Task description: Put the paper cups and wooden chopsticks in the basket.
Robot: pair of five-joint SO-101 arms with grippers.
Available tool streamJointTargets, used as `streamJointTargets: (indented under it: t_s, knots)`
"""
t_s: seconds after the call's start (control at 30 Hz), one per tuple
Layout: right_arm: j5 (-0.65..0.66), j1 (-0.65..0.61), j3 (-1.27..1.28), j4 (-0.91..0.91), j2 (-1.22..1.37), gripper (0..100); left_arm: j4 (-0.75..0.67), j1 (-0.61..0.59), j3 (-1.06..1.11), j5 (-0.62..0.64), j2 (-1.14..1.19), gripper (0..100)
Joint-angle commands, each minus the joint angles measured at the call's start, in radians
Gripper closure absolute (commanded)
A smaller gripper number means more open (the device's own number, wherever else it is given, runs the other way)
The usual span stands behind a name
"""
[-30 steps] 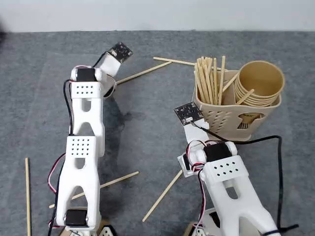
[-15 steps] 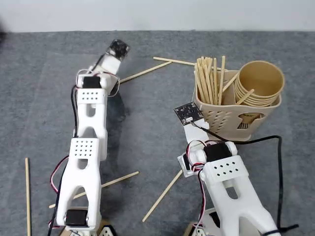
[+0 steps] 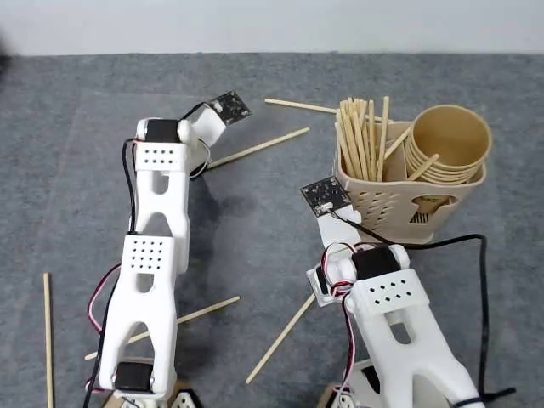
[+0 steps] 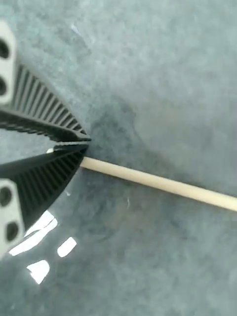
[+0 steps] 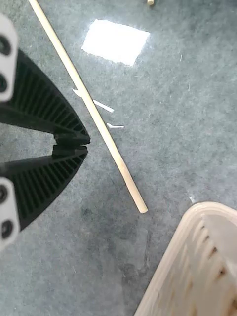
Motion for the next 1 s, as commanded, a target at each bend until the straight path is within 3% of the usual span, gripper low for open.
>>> streamJointTargets:
  t_s: [0.0,0.37,0.47,0.57,0.97]
  knots:
    - [0.0,0.007,-0.003,-0.013,-0.022,99.0,0.038,0.018,0.05,-0.009,-0.133,99]
    - [0.0,0.007,-0.003,-0.013,-0.022,99.0,0.037,0.117,0.684,-0.015,-0.603,98]
    - [0.0,0.007,-0.003,-0.013,-0.022,99.0,0.012,0.135,0.78,-0.018,-0.695,90]
    - [0.0,0.008,-0.003,-0.012,-0.022,99.0,-0.041,0.126,0.791,-0.017,-0.7,82]
    - [0.0,0.005,-0.003,-0.012,-0.022,99.0,-0.227,0.037,0.783,-0.017,-0.446,82]
